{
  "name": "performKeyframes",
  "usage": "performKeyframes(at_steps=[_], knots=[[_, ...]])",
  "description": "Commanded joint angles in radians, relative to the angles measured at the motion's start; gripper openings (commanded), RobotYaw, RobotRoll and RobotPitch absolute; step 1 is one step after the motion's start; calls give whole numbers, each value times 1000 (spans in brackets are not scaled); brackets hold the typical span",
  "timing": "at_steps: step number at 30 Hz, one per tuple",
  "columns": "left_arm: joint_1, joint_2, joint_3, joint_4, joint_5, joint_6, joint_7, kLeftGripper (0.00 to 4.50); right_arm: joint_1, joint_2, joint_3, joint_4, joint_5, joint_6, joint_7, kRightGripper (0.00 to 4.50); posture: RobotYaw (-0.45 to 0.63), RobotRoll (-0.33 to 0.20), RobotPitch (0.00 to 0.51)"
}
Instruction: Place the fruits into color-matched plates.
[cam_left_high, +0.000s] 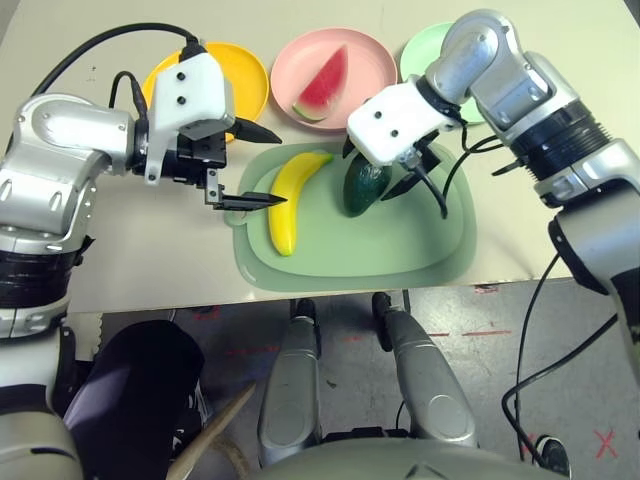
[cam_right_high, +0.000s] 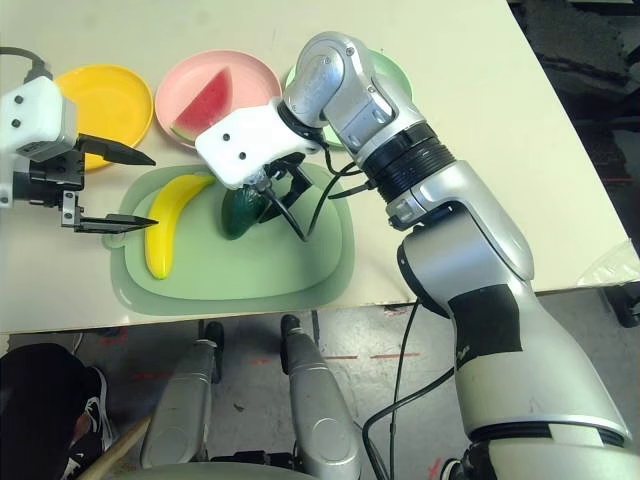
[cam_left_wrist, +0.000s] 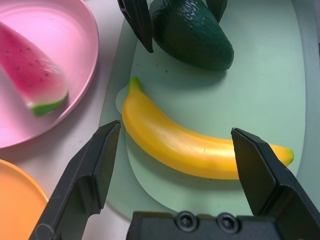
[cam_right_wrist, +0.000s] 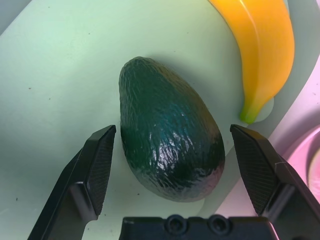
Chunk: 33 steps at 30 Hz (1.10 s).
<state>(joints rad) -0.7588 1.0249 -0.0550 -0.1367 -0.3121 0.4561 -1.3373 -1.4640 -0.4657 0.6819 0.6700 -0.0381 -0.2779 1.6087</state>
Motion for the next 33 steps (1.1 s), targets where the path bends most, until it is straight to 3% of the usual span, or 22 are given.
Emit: performKeyframes(at_steps=[1, 15, 20, 33], knots=[[18, 16, -5, -23, 5, -10, -10, 4500, 13, 16, -15, -4, -8, -12, 6, 4493, -40, 0, 438], [15, 20, -2, -14, 8, -24, -11, 4500, 18, 18, -16, -3, -14, 12, 6, 4493, -41, 0, 443], [15, 24, 2, -11, 6, -26, -11, 4500, 19, 18, -19, 0, -18, 31, 6, 3101, -37, 0, 444], [33, -16, 15, -28, -41, 6, 17, 4500, 5, -29, 6, -34, 36, 92, 6, 3101, -55, 0, 442]])
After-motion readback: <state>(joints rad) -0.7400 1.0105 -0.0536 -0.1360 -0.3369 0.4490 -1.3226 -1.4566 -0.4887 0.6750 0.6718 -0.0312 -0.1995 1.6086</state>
